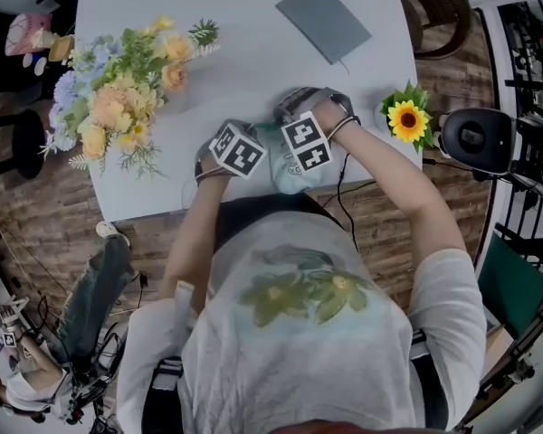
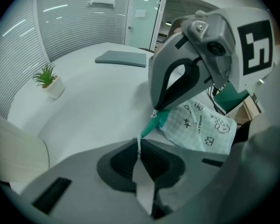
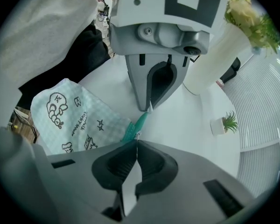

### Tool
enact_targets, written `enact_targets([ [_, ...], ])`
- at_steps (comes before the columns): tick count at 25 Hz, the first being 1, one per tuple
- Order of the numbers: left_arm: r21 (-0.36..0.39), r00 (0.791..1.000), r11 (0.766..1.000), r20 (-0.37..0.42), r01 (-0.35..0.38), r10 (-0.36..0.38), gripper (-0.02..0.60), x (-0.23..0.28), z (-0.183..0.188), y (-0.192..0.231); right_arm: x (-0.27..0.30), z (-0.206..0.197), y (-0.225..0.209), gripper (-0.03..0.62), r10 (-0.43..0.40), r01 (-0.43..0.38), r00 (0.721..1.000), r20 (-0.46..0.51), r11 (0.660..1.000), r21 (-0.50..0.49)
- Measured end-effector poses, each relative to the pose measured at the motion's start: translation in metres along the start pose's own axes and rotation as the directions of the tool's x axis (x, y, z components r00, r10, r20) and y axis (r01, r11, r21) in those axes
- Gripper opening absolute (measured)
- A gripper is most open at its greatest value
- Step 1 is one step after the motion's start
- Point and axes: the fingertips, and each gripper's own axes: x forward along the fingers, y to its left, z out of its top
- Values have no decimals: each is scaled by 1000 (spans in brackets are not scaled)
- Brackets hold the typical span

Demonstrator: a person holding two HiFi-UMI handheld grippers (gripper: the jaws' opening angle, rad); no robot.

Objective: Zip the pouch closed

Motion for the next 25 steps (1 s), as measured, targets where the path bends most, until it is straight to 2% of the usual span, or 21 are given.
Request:
enact_targets([
  [25, 5, 1000, 1000, -2, -11, 11, 25, 0, 0, 0, -2, -7, 5, 18, -38, 39, 999, -25, 999, 31],
])
